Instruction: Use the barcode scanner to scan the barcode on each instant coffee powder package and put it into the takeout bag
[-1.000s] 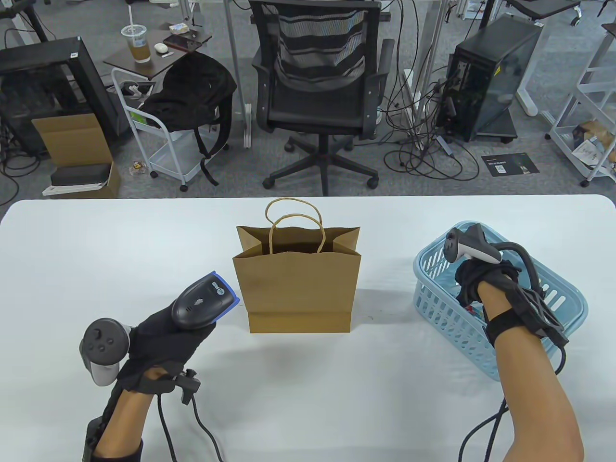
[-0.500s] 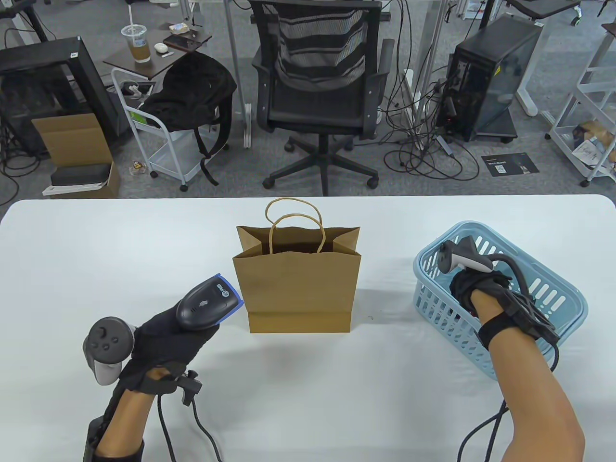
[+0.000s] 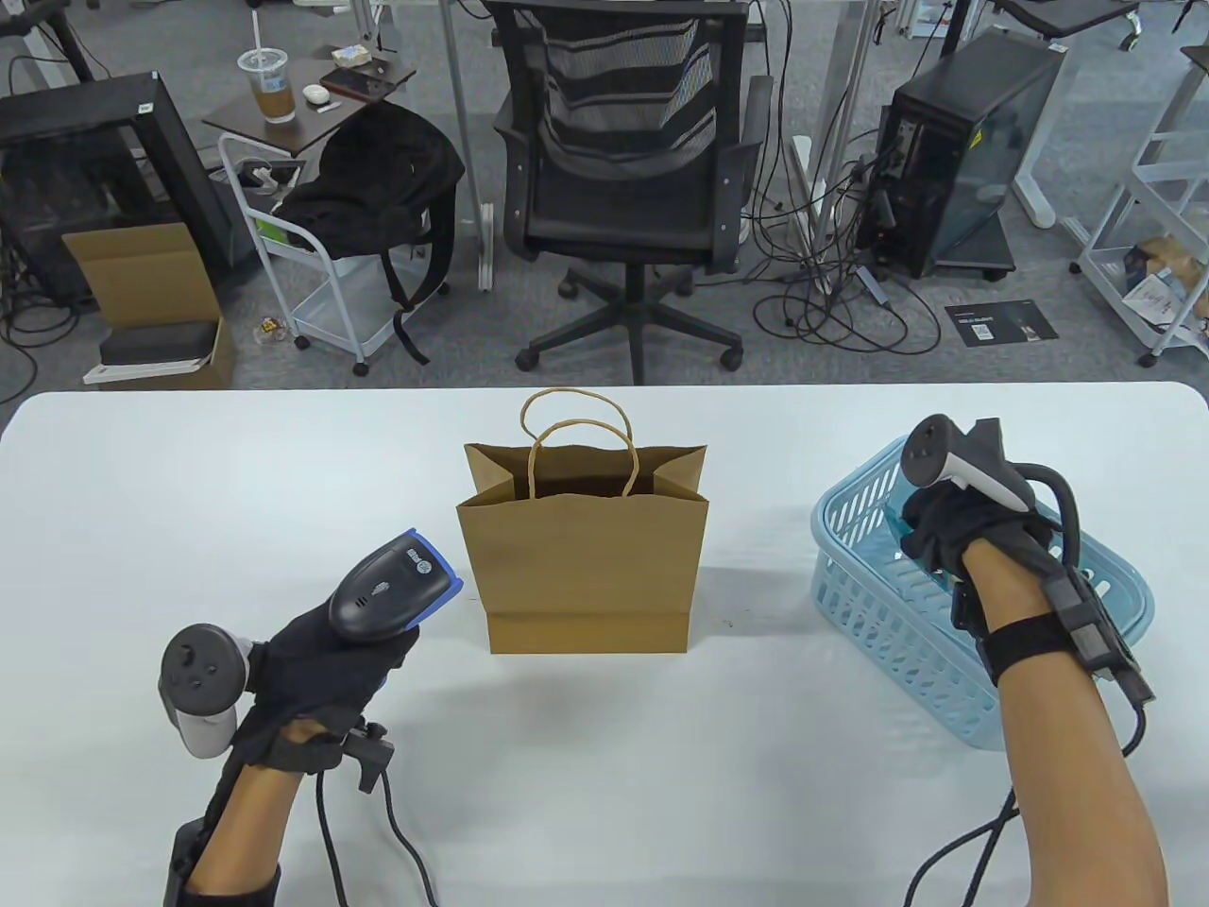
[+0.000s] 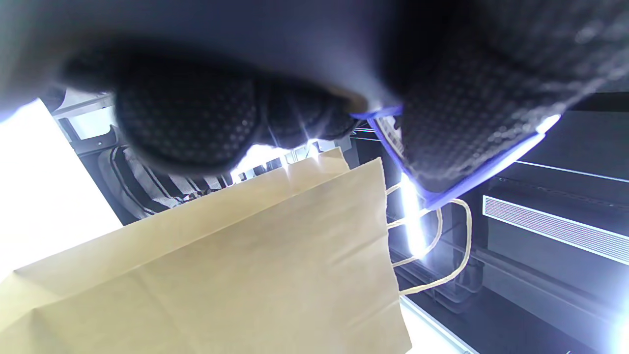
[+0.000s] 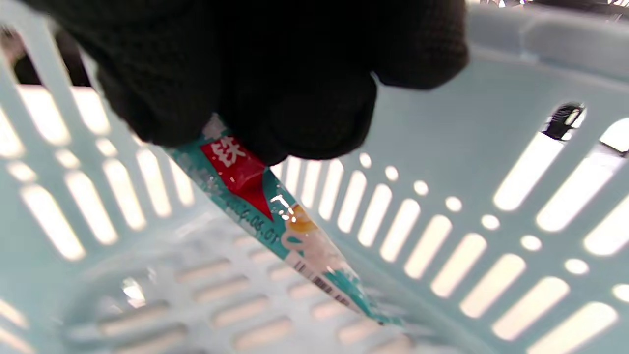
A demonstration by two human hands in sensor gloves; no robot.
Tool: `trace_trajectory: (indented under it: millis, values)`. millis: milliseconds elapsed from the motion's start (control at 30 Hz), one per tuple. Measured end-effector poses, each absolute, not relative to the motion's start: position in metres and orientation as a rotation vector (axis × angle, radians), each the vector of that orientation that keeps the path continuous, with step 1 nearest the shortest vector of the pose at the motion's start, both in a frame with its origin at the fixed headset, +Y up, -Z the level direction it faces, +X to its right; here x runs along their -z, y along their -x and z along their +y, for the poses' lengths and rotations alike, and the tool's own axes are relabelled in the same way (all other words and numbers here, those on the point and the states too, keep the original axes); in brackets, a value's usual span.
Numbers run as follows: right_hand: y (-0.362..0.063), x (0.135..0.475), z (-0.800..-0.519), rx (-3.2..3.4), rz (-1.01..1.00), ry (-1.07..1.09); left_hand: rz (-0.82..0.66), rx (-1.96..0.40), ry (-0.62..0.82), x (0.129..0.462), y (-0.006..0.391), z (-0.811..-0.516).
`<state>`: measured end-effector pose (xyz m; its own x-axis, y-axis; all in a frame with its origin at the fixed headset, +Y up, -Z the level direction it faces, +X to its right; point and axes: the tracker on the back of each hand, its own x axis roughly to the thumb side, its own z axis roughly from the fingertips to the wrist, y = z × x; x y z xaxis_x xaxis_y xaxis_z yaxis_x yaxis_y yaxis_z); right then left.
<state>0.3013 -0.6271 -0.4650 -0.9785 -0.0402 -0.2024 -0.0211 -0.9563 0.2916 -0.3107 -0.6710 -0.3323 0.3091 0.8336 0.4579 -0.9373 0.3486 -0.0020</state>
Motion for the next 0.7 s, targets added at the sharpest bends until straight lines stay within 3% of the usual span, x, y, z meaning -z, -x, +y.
trace_trajectory:
  millis: [267, 400, 700]
  values:
    - [-0.285, 0.425, -0.555, 3.317, 0.014, -0.146, -0.434, -1.187, -0.308, 0.330, 0.309, -0.668]
    - [-0.269, 0.395, -0.522, 3.420, 0.335, 0.045, -0.439, -1.191, -0.317, 0.329, 0.310, -0.668]
    - [-0.219, 0.339, -0.510, 3.746, 0.834, 0.538, -0.462, -1.175, -0.320, 0.327, 0.304, -0.669]
